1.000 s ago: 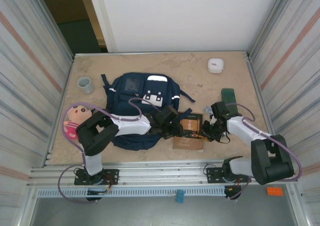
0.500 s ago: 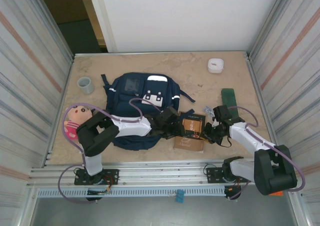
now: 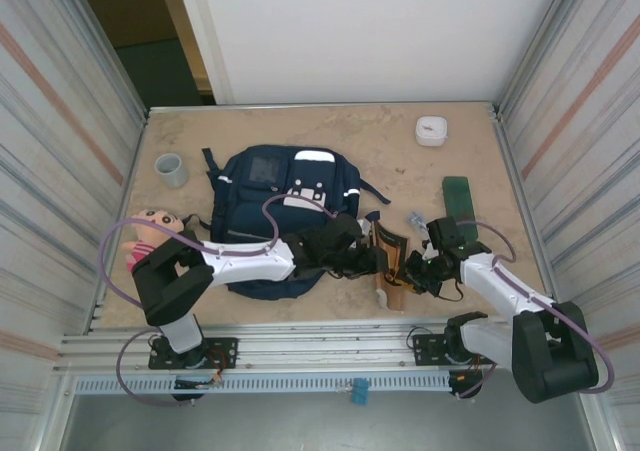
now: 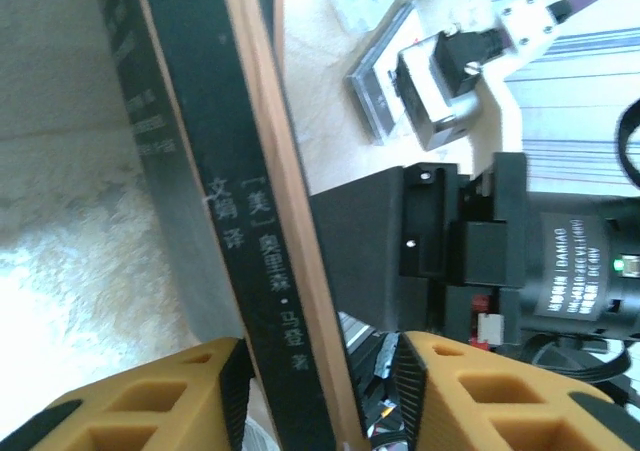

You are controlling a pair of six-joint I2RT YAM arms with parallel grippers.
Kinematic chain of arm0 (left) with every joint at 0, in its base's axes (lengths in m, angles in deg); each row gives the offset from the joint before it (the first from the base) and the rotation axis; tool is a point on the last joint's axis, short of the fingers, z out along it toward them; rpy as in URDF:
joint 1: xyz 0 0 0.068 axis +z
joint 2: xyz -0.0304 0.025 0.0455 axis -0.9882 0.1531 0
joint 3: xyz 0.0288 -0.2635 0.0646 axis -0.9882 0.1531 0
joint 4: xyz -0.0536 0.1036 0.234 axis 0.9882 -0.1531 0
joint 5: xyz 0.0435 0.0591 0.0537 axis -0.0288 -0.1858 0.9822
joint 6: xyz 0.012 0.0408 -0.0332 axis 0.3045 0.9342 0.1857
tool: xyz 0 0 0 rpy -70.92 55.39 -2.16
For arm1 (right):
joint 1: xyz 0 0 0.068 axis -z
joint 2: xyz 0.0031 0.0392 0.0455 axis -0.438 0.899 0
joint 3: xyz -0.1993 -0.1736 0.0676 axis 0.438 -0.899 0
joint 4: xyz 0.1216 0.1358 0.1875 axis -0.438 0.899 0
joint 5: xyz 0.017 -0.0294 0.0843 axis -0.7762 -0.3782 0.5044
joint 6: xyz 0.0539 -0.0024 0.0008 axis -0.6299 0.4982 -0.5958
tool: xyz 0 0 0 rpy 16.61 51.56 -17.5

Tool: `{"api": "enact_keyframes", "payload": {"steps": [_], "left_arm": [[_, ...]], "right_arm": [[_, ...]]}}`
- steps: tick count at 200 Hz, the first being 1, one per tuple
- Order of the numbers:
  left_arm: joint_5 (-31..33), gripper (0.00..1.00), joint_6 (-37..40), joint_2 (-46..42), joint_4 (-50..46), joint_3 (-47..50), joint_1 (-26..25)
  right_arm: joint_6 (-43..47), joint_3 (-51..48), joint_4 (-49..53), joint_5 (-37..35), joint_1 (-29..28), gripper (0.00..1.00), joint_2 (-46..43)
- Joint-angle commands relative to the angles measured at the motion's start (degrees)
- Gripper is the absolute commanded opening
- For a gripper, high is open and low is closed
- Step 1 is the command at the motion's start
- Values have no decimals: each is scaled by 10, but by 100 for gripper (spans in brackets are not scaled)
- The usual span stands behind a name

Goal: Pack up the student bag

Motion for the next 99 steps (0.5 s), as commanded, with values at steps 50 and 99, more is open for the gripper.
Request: {"api": "enact_keyframes", "payload": {"steps": [50, 99], "left_arm": [[58, 30, 60, -5, -175, -61, 1], [129, 1, 145, -75, -189, -61, 2]], "right_arm": [[-38, -13, -36, 55, -6, 19, -53], [21, 39, 8, 27, 26, 48, -137]]}}
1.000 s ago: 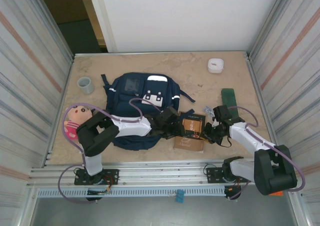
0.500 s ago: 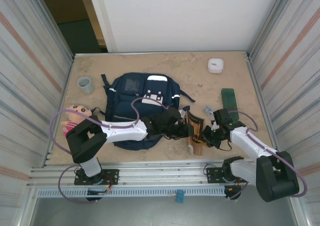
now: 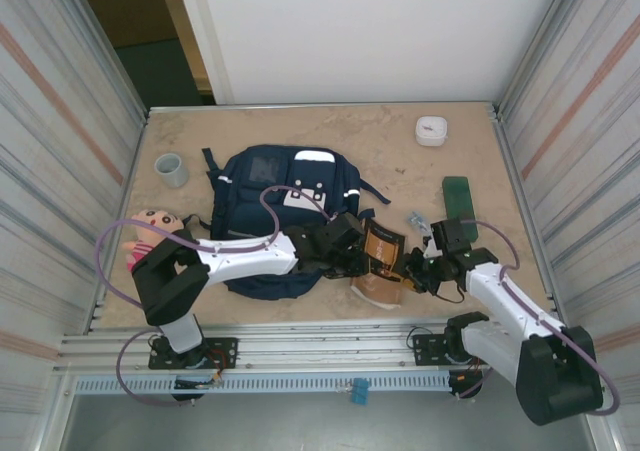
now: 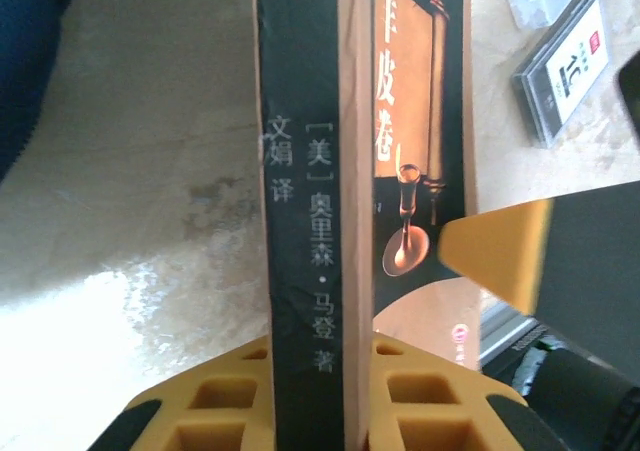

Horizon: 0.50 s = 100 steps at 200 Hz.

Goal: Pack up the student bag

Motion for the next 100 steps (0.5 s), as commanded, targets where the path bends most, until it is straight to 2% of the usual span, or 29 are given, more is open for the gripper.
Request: {"api": "enact_keyframes", "payload": {"steps": [1, 16, 36, 54, 74, 100], "left_arm": [[47, 1, 77, -73, 7, -11, -3], [49, 0, 135, -130, 66, 15, -2], [43, 0, 209, -203, 154, 48, 1], [6, 0, 263, -258, 189, 58, 22], [-60, 0, 297, -309, 201, 61, 56], [-132, 0, 303, -358, 220, 62, 97]], "right_arm": [[43, 49, 19, 0, 18, 49, -57], [90, 82, 8, 12, 25, 59, -101], [120, 120, -16, 9, 26, 66, -148], [124, 136, -70, 16, 26, 74, -192], [95, 131, -134, 11, 26, 100, -245], [64, 120, -185, 0, 26, 99, -300]]}}
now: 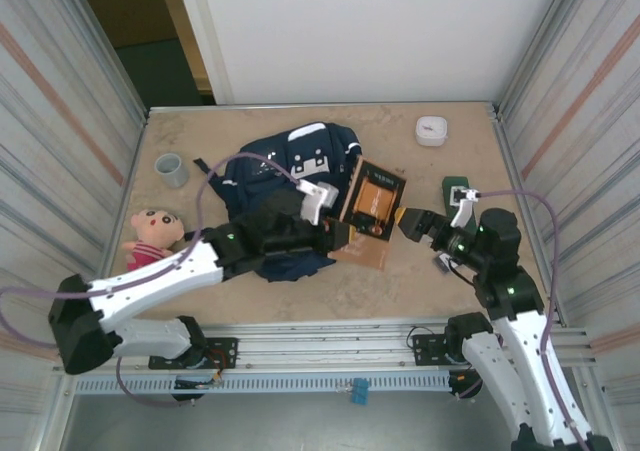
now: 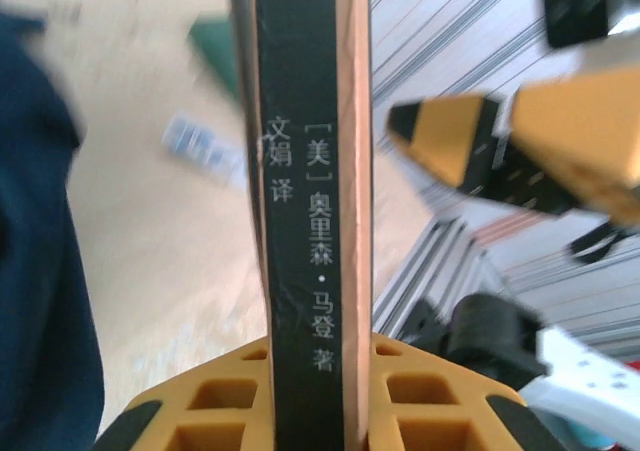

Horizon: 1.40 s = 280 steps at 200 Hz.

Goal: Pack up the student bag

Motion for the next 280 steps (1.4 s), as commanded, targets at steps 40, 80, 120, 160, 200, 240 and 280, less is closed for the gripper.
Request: {"api": "enact_keyframes", "payload": {"steps": [40, 80, 120, 160, 200, 240, 280], "left_arm": [[-122, 1, 67, -67, 61, -18, 42], [-200, 1, 26, -49, 179, 5, 48], [-272, 1, -22, -34, 287, 9, 74], [-304, 2, -37, -34, 309, 0, 88], [-292, 3, -27, -34, 280, -5, 102], [-232, 4, 6, -52, 204, -4, 115], [-252, 7, 6, -44, 192, -10, 114]], "right_arm": [[-59, -20, -135, 86, -7, 99, -38], [-50, -16, -178, 143, -54, 99, -13], [-54, -1, -161, 129, -57, 99, 19], [-84, -1, -205, 174, -59, 99, 46], [-82, 13, -269, 244, -104, 99, 49], [-38, 24, -245, 193, -122, 80, -1], [-27, 45, -222, 156, -127, 57, 35]]}}
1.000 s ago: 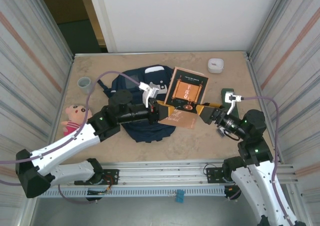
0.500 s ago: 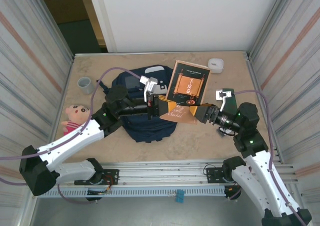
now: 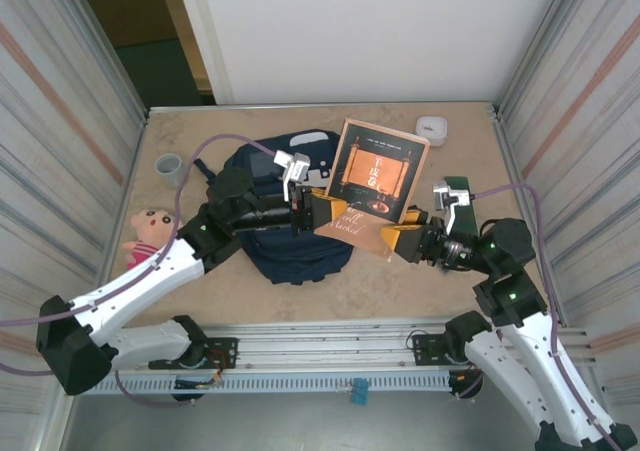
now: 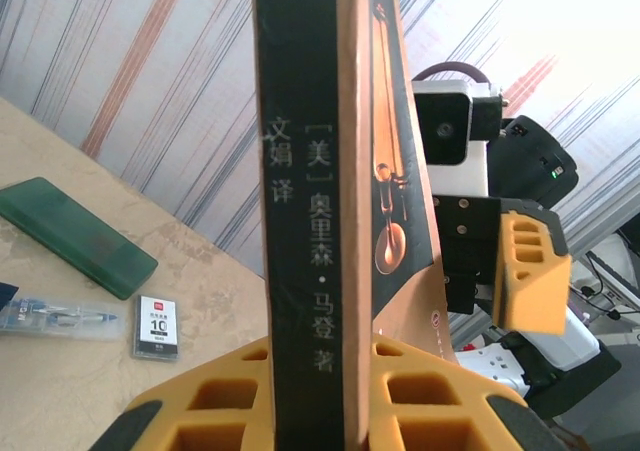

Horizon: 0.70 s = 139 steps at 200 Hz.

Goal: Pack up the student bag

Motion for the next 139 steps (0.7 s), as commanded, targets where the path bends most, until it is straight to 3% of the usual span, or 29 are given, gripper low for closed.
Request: {"api": "enact_keyframes", "payload": {"steps": [1, 24, 38, 44, 50, 59, 69, 89, 110, 139], "left_arm": [[-1, 7, 19, -10, 4, -26, 4], [-13, 9, 20, -9, 11, -26, 0], [-13, 12, 31, -12, -6, -32, 0], [-4, 15, 43, -16, -27, -36, 0], [12, 21, 62, -22, -56, -41, 0], [42, 35, 104, -39, -114, -52, 0], [78, 47, 171, -62, -180, -62, 0], [148, 59, 329, -116, -303, -83, 0], [153, 73, 516, -161, -407, -99, 0], [149, 84, 655, -171, -505, -118, 0]], "right_arm": [[20, 32, 0, -21, -7, 57, 26], [47, 57, 25, -29, -13, 56, 56], [84, 69, 51, -39, -13, 36, 62], [110, 74, 67, -44, -12, 19, 61], [142, 81, 93, -53, -13, 9, 59], [199, 91, 137, -71, -13, 0, 56], [283, 101, 200, -89, -12, 0, 54], [458, 121, 298, -93, -19, 0, 60], [607, 150, 387, -120, -32, 0, 83], [751, 195, 481, -167, -78, 0, 139]]}}
